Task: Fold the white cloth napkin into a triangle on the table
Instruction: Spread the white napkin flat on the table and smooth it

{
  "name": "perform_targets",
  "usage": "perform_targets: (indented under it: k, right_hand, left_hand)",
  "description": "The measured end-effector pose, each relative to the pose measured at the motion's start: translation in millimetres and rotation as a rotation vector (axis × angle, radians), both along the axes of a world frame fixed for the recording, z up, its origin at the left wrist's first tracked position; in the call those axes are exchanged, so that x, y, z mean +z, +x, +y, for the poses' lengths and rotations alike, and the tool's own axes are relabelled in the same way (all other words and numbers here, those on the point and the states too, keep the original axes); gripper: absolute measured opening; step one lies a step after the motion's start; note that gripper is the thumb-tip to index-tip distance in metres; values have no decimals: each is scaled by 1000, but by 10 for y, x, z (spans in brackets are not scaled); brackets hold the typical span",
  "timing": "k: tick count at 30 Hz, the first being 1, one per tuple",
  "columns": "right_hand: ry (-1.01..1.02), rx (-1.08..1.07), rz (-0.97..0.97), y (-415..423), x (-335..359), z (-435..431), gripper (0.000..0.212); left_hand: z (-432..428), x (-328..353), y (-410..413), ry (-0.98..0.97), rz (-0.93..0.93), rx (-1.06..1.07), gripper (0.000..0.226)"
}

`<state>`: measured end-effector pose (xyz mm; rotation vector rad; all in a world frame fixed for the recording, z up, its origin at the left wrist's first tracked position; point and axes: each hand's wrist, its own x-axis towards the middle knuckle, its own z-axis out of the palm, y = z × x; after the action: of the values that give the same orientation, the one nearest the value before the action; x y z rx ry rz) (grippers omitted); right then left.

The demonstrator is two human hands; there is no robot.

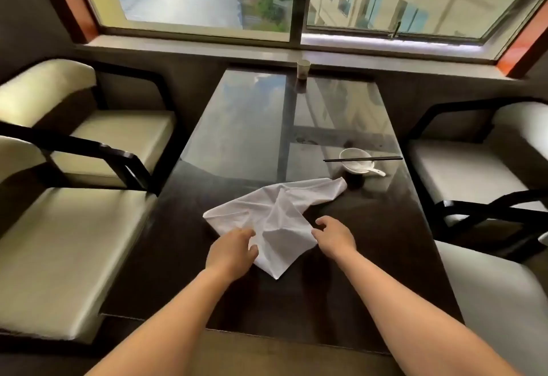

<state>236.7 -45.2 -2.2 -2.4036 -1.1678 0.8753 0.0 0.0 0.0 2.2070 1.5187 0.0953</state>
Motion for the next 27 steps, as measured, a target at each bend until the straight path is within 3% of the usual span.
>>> perform_targets:
  k: [5,10,18,23,27]
  right_hand:
    - [-26,-205,174,-14,-198,-13,23]
    - [107,-429,393,-39,-381,-19,10]
    - [399,-571,403,3,-341,-178,19]
    - [497,-617,389,66,-304,-613,34]
    - [507,-630,382,140,-293,-936,30]
  left_hand:
    - [-9,-245,82,-172,93,-72,65]
    - [56,-426,195,-154,166,-72,62]
    - [6,-537,285,-47,238,-13,40]
    - [-24,-589,352,63,282,48,47]
    - [-3,-605,419,33,300,114,55]
